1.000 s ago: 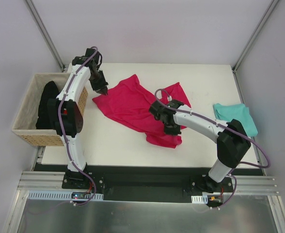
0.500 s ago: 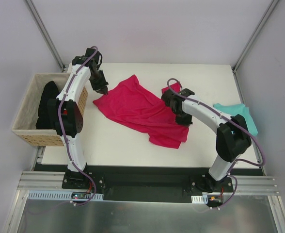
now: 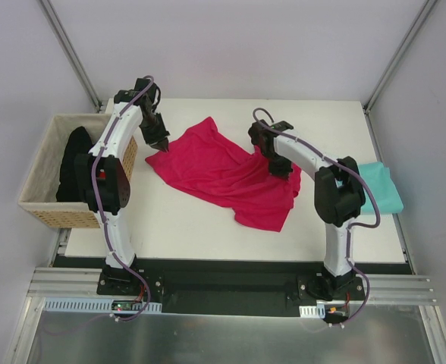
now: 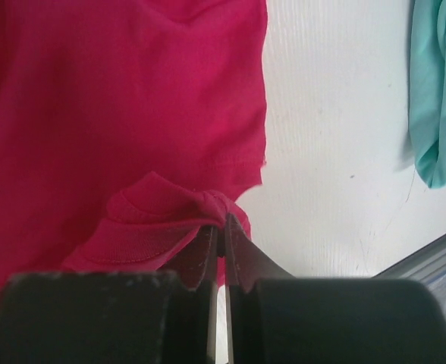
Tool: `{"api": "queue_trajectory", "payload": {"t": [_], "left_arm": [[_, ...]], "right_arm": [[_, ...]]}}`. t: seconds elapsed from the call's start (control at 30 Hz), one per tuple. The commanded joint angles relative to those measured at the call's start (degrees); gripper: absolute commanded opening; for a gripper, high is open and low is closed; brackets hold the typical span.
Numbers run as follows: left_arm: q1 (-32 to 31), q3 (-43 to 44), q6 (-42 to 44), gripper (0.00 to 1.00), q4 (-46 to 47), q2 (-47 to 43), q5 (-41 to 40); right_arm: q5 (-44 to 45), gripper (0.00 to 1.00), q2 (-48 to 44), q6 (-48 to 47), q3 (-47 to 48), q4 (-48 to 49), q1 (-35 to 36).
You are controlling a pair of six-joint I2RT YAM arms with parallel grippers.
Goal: Fold and stack the t-shirts
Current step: Flatten out the tshirt
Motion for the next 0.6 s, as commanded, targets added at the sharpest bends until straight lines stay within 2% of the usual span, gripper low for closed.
{"api": "queue_trajectory", "payload": {"t": [0.0, 0.13, 0.17, 0.23, 0.27, 0.33, 0.37, 0.43, 0.47, 0.57], "left_arm": [[-0.4, -0.9, 0.4, 0.11, -1.2, -3.3, 0.3], [-0.4, -1.7, 0.5, 0.11, -1.3, -3.6, 0.3], [-0.4, -1.8, 0.5, 0.11, -1.2, -3.9, 0.2], [-0.4, -2.1, 0.7, 0.11, -1.3, -4.0, 0.0], [-0.4, -2.2, 0.7, 0.11, -1.2, -4.2, -0.1], [-0.4, -2.3, 0.7, 0.11, -1.2, -4.2, -0.2], [-0.4, -2.3, 0.6, 0.11, -1.2, -4.2, -0.2], [-0.4, -2.1, 0.4, 0.11, -1.2, -3.9, 0.3], [-0.4, -1.8, 0.2, 0.11, -1.2, -3.6, 0.5], [-0.7, -0.7, 0.0, 0.11, -1.2, -2.6, 1.0]], "right_arm": [[2.9, 0.01, 3.2, -4.1, 5.8, 0.0, -2.4], [3.8, 0.01, 5.0, -6.6, 8.7, -0.1, -4.3], [4.0, 0.09, 5.3, -7.1, 9.2, -0.5, -4.6], [4.2, 0.17, 4.9, -7.1, 9.8, -2.1, -4.8], [5.0, 0.25, 4.3, -6.3, 9.5, -2.7, -4.7], [6.0, 0.40, 0.5, -5.2, 6.7, -3.6, -4.2], [7.7, 0.53, -1.0, -4.3, 5.6, -3.9, -3.9], [9.4, 0.68, -6.0, -1.8, 2.0, -4.9, -2.7], [9.9, 0.73, -7.7, -1.3, 0.7, -5.1, -2.3], [6.9, 0.73, -12.7, 1.2, -4.4, -5.6, -0.6]]}}
